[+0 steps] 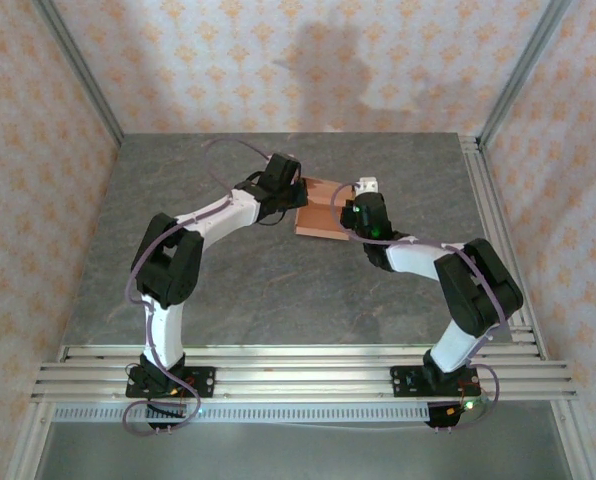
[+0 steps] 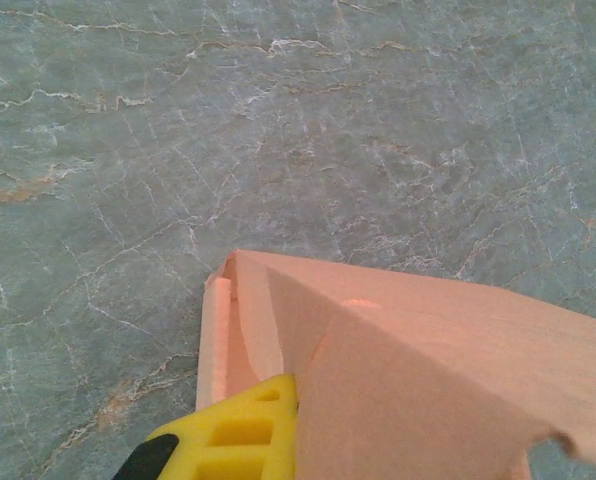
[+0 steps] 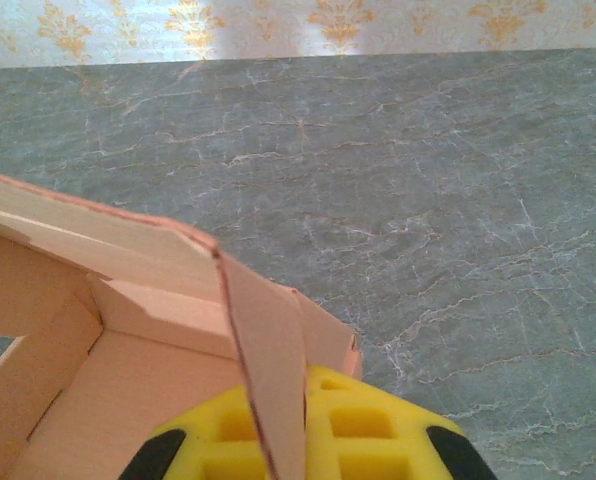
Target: Fold the paper box
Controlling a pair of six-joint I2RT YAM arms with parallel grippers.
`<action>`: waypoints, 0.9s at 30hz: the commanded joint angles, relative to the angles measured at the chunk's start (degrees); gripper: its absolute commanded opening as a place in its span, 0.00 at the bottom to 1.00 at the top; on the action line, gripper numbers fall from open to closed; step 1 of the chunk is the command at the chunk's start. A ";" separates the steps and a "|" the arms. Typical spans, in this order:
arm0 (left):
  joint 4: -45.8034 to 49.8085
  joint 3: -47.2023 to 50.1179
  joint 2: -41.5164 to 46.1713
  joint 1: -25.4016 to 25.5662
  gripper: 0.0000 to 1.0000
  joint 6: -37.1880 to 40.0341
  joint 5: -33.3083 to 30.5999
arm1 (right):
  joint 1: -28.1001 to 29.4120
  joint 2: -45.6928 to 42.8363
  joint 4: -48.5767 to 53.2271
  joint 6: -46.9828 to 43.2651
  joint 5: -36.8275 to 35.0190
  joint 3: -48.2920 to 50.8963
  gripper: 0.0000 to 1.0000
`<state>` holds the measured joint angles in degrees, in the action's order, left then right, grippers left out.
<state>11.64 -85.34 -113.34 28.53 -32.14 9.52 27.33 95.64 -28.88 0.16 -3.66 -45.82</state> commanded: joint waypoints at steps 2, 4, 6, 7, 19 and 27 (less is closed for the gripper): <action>-0.75 3.87 2.85 1.30 0.00 -2.21 -1.81 | 1.03 -0.81 -4.78 -1.12 -0.06 2.11 0.00; -1.46 4.64 3.08 1.56 0.00 -2.61 -1.96 | 1.08 -0.96 -5.36 -1.04 -0.12 2.86 0.00; -1.90 5.15 2.98 1.74 0.00 -2.80 -2.00 | 1.31 -0.93 -5.98 -1.12 -0.21 3.60 0.00; -2.06 5.27 2.95 1.79 0.00 -2.84 -2.04 | 1.41 -0.96 -6.11 -1.10 -0.23 3.84 0.00; -5.51 9.29 3.56 2.71 0.00 -4.26 -2.61 | 2.02 -0.97 -6.95 -0.19 0.45 5.31 0.00; -7.91 12.78 5.40 2.75 0.00 -5.12 -2.84 | 2.89 1.74 -11.97 -1.19 -0.71 7.38 0.00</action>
<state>1.61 -74.98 -109.54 30.30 -35.42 6.35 28.88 95.98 -38.59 -0.36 -4.97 -40.18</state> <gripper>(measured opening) 0.053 0.046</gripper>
